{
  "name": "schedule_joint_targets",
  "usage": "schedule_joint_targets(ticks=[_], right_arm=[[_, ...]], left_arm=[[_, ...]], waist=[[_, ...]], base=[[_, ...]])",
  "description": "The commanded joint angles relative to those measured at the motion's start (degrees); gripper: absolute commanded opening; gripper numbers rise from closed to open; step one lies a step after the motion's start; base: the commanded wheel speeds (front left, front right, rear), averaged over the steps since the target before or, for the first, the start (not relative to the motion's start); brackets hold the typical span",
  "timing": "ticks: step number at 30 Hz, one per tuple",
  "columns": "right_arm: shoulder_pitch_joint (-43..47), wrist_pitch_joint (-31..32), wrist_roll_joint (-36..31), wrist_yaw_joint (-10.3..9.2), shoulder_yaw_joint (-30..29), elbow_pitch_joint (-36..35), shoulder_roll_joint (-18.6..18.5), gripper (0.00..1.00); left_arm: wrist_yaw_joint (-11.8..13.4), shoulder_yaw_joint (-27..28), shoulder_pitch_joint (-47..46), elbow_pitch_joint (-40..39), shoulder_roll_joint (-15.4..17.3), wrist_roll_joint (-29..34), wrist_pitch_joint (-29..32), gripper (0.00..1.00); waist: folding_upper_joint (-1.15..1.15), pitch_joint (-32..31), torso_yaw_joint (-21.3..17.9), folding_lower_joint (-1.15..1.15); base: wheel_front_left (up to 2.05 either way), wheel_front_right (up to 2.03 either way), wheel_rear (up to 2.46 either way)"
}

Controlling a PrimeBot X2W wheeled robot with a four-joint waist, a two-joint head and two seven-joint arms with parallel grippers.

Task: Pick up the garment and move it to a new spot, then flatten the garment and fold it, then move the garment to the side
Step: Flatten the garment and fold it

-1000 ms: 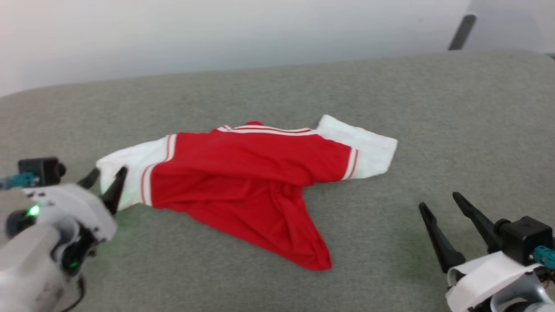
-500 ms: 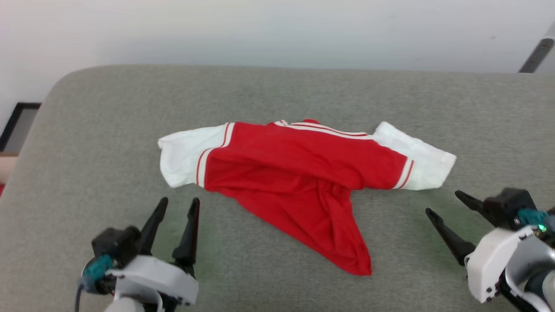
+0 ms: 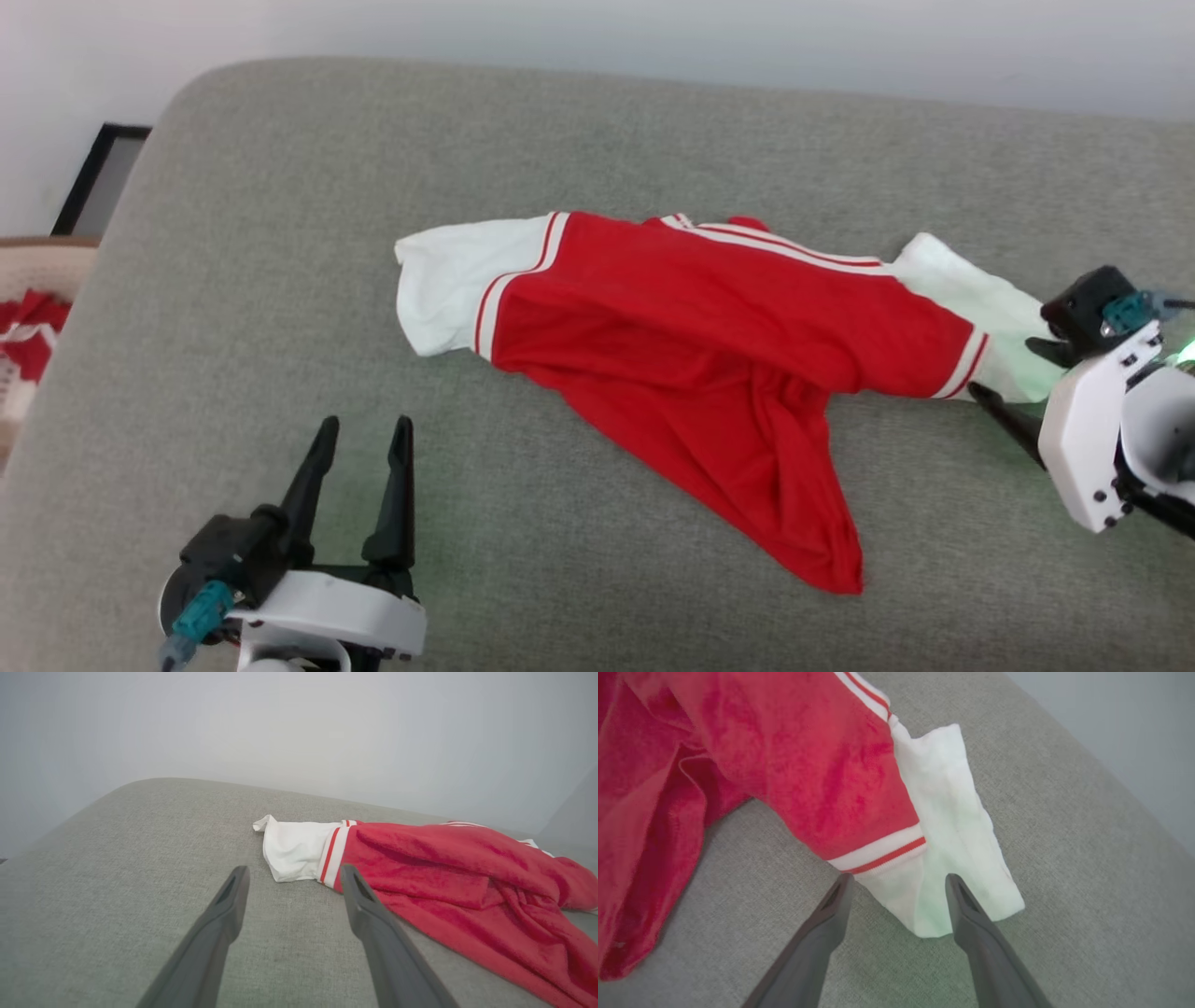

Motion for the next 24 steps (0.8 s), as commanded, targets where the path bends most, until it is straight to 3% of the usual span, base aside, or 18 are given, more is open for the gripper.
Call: schedule_joint_targets(ticks=[1,11,12,13,14,16,24], right_arm=[[-2.1,0.4,1.4,-0.06,1.7,1.6,-0.7,1.00],[-7.4,-1.9,5.6,-0.06,10.4,6.0,-1.6,1.00],[-7.6,-2.2,6.1,-0.06,11.3,5.9,-1.5,0.78],[-7.7,-2.4,6.5,-0.06,12.4,5.7,-1.6,0.44],[-8.0,-2.9,7.0,-0.06,13.3,5.5,-1.9,0.25],[-8.7,-3.2,8.2,-0.06,14.9,5.7,-2.0,0.00],[-11.1,-5.8,11.0,-0.06,18.9,6.3,-1.8,0.00]], left_arm=[[-1.0,1.0,0.3,0.2,-0.9,1.0,0.0,1.00],[-4.9,6.0,-0.3,1.6,-4.1,4.7,0.0,1.00],[-5.2,6.3,-0.4,1.7,-4.3,4.9,0.0,1.00],[-5.5,6.7,-0.6,1.7,-4.4,5.1,0.0,1.00],[-5.7,7.0,-0.7,1.8,-4.6,5.3,0.0,1.00],[-6.2,7.6,-1.1,1.9,-4.7,5.7,0.0,1.00],[-7.6,8.8,-2.6,2.3,-4.2,6.7,0.0,1.00]], waist=[[0.00,1.3,1.3,0.00],[0.00,2.4,1.1,0.00],[0.00,2.4,1.0,0.00],[0.00,2.5,0.8,0.00],[0.00,2.6,0.7,0.00],[0.00,2.7,0.3,0.00],[0.00,3.5,-0.8,0.00]], base=[[0.00,0.00,0.00],[0.00,0.00,0.00],[0.00,0.00,0.00],[0.00,0.00,0.00],[0.00,0.00,0.00],[0.00,0.00,0.00],[0.00,0.00,0.00]])
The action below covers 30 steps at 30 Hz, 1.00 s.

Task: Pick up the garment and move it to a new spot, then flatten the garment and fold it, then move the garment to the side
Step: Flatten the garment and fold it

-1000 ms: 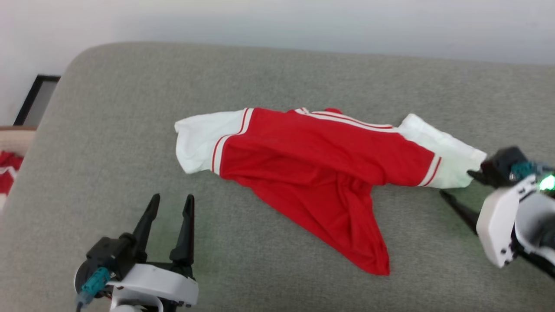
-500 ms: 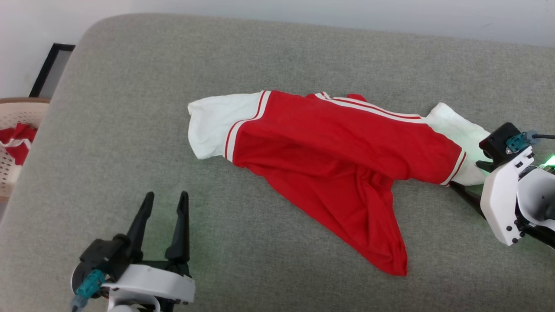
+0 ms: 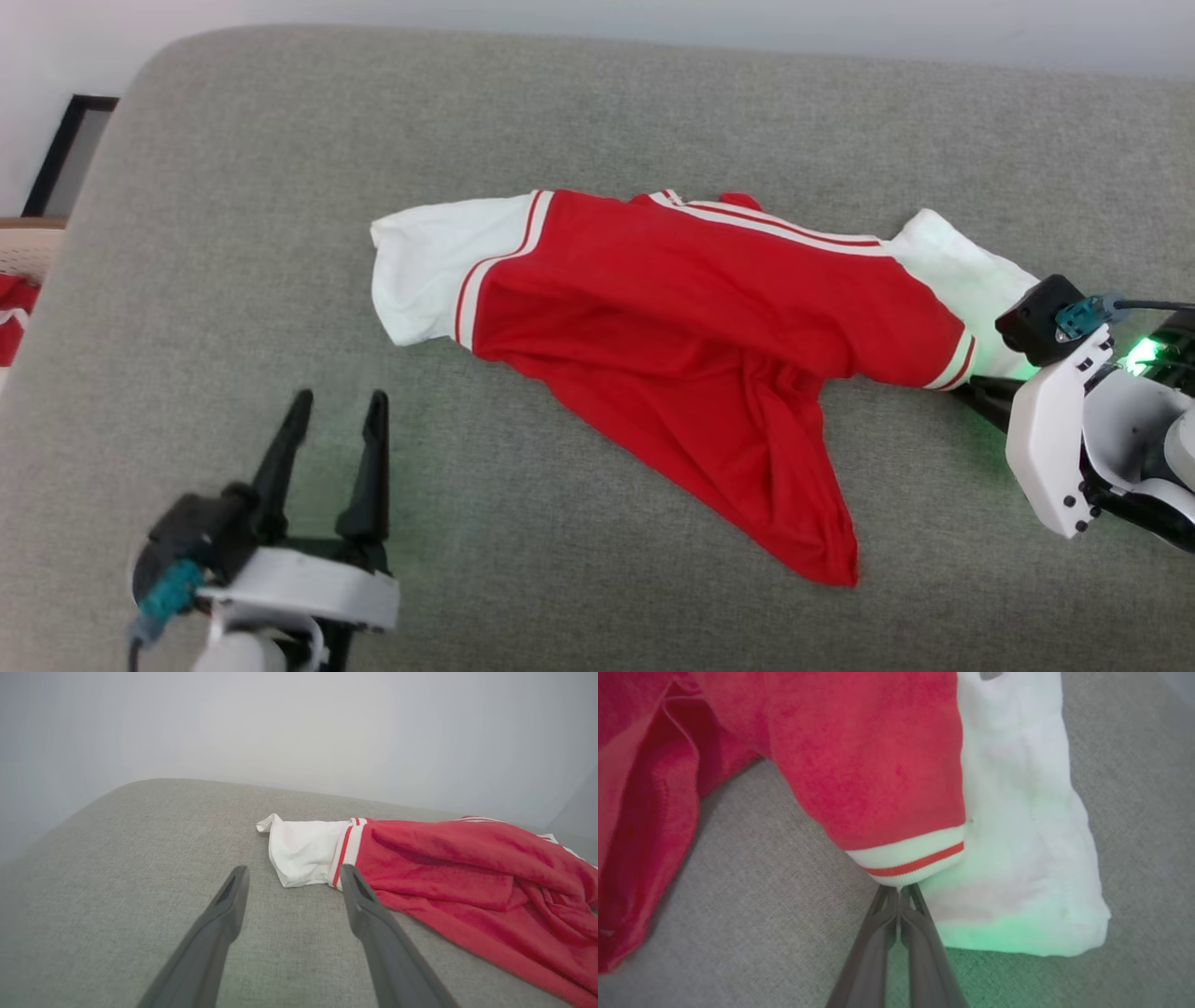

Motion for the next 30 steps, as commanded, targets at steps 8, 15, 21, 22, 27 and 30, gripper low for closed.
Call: schedule_joint_targets(ticks=[8,15,21,22,27,30], right_arm=[[-2.8,-3.1,1.1,-0.06,2.7,0.9,-0.4,0.00],[-5.4,-3.4,1.2,-0.06,4.9,0.4,0.3,0.00],[-8.6,-3.2,0.5,-0.06,6.0,-0.8,0.8,0.00],[-9.2,-3.0,0.4,-0.06,6.2,-1.2,1.0,0.00],[-11.8,-2.6,-0.9,-0.06,7.0,-2.6,2.1,0.00],[-12.6,-2.6,-1.7,-0.07,7.4,-3.1,2.6,0.00]], left_arm=[[-1.4,-5.7,-11.4,4.2,12.1,-0.9,6.1,1.00],[-1.3,-28.4,-29.5,6.7,27.2,-24.5,25.2,1.00],[-1.3,-42.1,-45.8,12.8,32.5,-37.0,34.5,1.00],[-1.4,-43.9,-48.1,14.2,33.0,-38.1,35.4,1.00],[-1.4,-52.3,-56.9,19.7,34.4,-42.4,37.5,1.00],[-1.4,-56.8,-60.3,21.7,35.3,-44.6,38.4,1.00]], waist=[[0.00,0.5,-1.2,0.00],[0.00,2.4,-3.3,0.00],[0.00,6.2,-6.0,0.00],[0.00,7.0,-6.8,0.00],[0.00,10.7,-9.9,0.00],[0.00,12.3,-11.5,0.00]], base=[[0.00,0.00,0.00],[0.00,0.00,0.00],[0.00,0.00,0.00],[0.00,0.00,0.00],[0.00,0.00,0.00],[0.00,0.00,0.00]])
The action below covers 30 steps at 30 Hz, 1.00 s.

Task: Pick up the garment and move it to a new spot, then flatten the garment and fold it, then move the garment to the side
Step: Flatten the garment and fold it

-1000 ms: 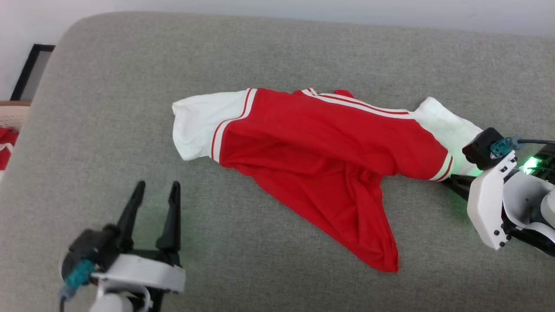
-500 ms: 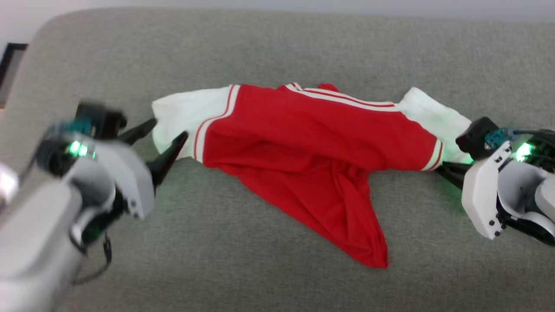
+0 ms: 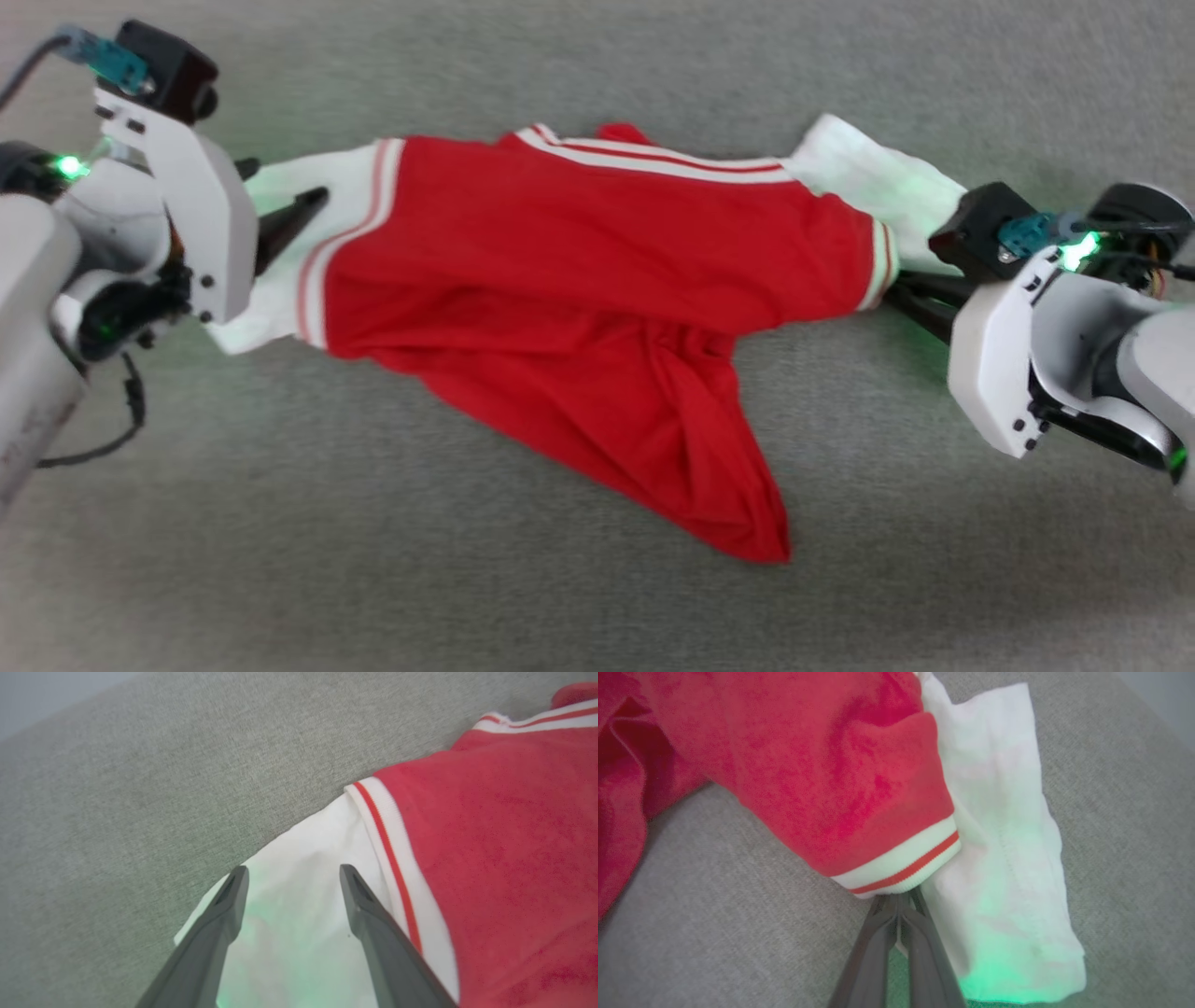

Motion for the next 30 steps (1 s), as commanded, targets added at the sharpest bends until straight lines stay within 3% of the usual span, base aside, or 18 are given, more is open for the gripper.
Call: schedule_joint_targets(ticks=[1,7,11,12,13,14,15,22,30], right_arm=[[0.0,0.4,-0.7,-0.09,0.8,0.5,0.4,0.00],[0.5,0.5,-1.7,-0.13,1.2,0.3,0.6,0.00],[0.9,0.5,-2.0,-0.14,1.3,0.0,0.9,0.00],[0.9,0.3,-2.0,-0.14,1.2,-0.1,0.9,0.00],[1.0,0.2,-2.0,-0.14,1.1,-0.1,1.0,0.00],[1.1,0.1,-2.0,-0.14,0.9,0.0,1.1,0.00],[1.2,-0.1,-2.1,-0.14,0.7,0.1,1.2,0.00],[1.4,-3.6,-2.5,-0.15,-2.2,1.2,1.9,0.00],[1.1,-10.2,-2.5,-0.08,-12.6,4.1,3.7,0.00]], left_arm=[[0.0,-1.9,-1.8,1.0,0.7,-0.5,0.0,1.00],[0.0,-10.7,-4.2,2.5,1.5,-4.1,-1.3,1.00],[0.0,-14.0,-4.1,2.5,1.5,-7.5,1.1,1.00],[0.0,-14.5,-3.9,2.0,1.7,-8.2,2.0,0.58],[0.0,-14.9,-3.9,1.6,1.9,-8.9,2.6,0.36],[0.0,-15.1,-3.8,1.2,2.2,-9.5,3.2,0.05],[-0.1,-15.3,-3.7,0.6,2.5,-10.2,4.0,0.00],[-0.1,-15.1,-4.8,0.5,3.4,-13.2,1.3,0.00],[0.0,-12.8,-8.1,1.6,1.2,-17.9,-12.4,0.00]], waist=[[0.00,3.6,-3.7,0.00],[0.00,4.6,-4.9,0.00],[0.00,4.5,-5.1,0.00],[0.00,4.4,-5.2,0.00],[0.00,4.4,-5.2,0.00],[0.00,4.3,-5.2,0.00],[0.00,4.2,-5.2,0.00],[0.00,2.5,-4.8,0.00],[0.00,-1.7,-4.3,0.00]], base=[[0.00,0.00,0.00],[0.00,0.00,0.00],[0.00,0.00,0.00],[0.00,0.00,0.00],[0.00,0.00,0.00],[0.00,0.00,0.00],[0.00,0.00,0.00],[0.00,0.00,0.00],[0.00,0.00,0.00]])
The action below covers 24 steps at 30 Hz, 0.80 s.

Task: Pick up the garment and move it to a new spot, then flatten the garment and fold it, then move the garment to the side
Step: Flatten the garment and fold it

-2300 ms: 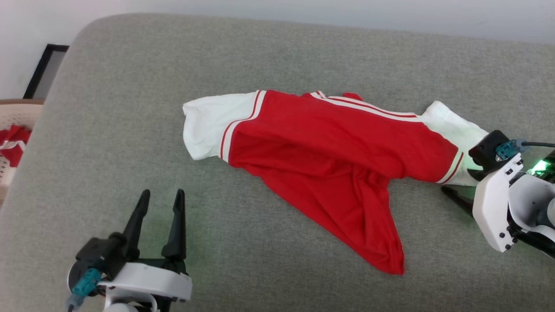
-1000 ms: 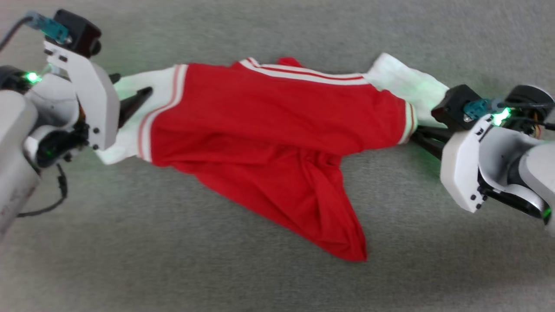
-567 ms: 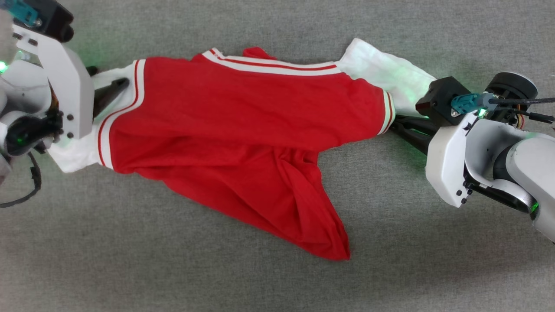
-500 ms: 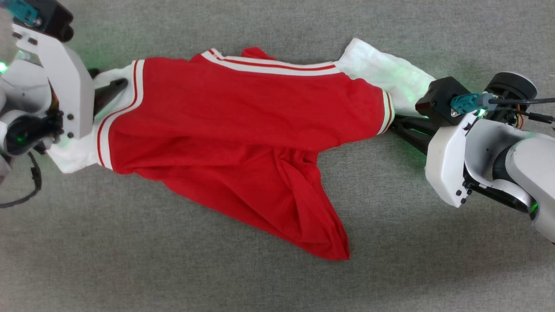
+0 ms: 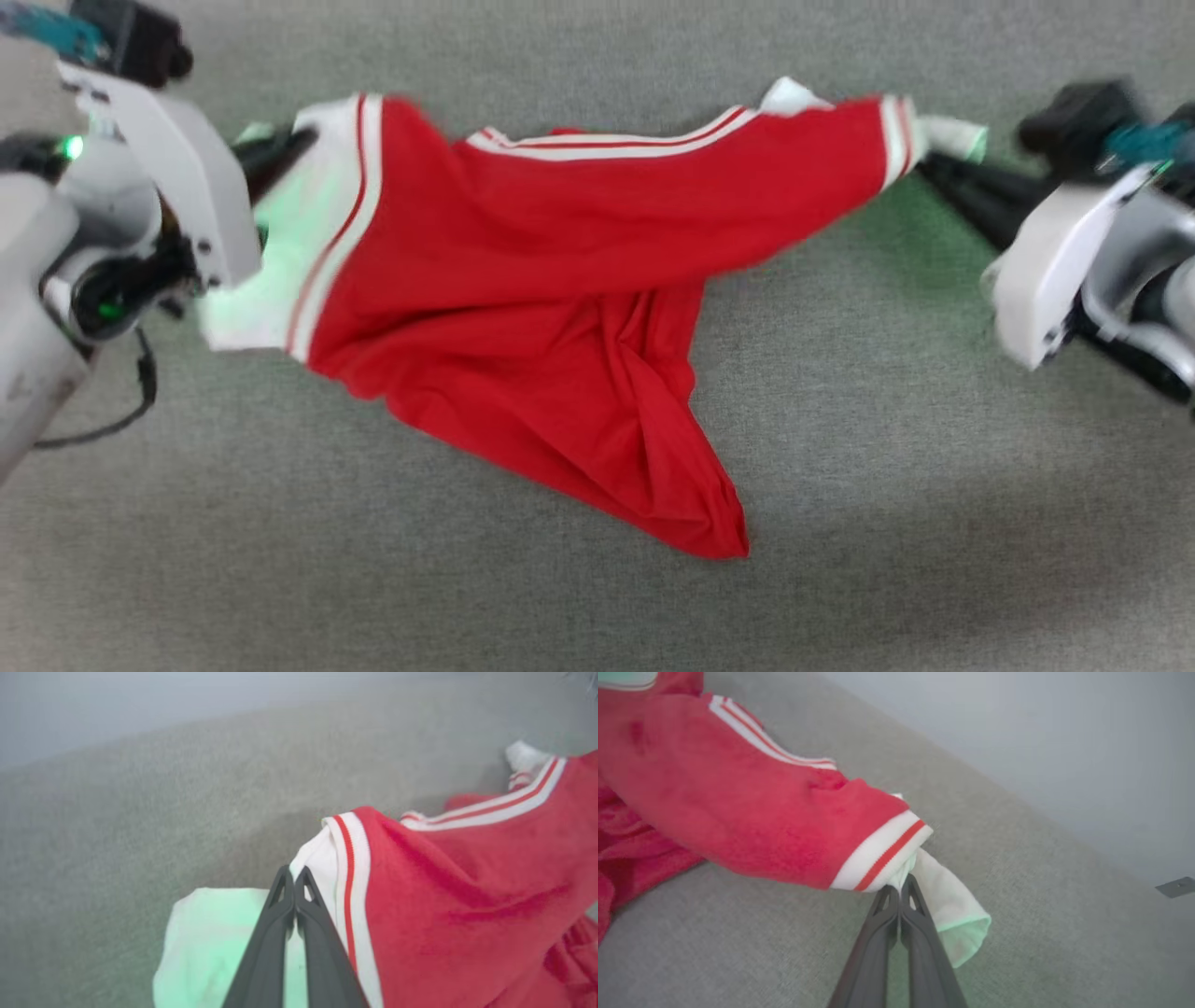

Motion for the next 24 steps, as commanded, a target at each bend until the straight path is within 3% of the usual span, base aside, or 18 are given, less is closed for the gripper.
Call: schedule_joint_targets(ticks=[1,10,13,20,24], right_arm=[[0.0,-0.8,0.6,-0.08,-3.1,1.1,0.8,0.00],[-9.6,1.8,3.5,-0.08,-16.6,13.2,9.4,0.00],[-17.4,1.0,1.8,-0.07,-22.6,22.2,14.7,0.00],[-36.7,-9.9,-7.9,-0.09,-34.3,41.6,21.2,0.00],[-40.4,-13.2,-11.7,-0.08,-35.2,48.0,23.9,0.00]], left_arm=[[-0.1,1.0,-1.4,0.5,-0.6,-1.1,-2.6,0.00],[-0.1,5.8,-9.8,8.3,-6.2,-3.1,-12.2,0.00],[-0.1,8.0,-15.6,14.8,-9.2,-2.3,-16.1,0.00],[0.0,13.9,-28.3,26.0,-16.0,-1.9,-25.9,0.00],[0.0,14.4,-27.8,26.3,-17.5,-1.3,-26.8,0.00]], waist=[[0.00,-1.8,0.3,0.00],[0.00,-2.6,-0.7,0.00],[0.00,-2.1,-1.2,0.00],[0.00,-2.7,-1.2,0.00],[0.00,-4.8,-1.0,0.00]], base=[[0.00,0.00,0.00],[0.00,0.00,0.00],[0.00,0.00,0.00],[0.00,0.00,0.00],[0.00,0.00,0.00]])
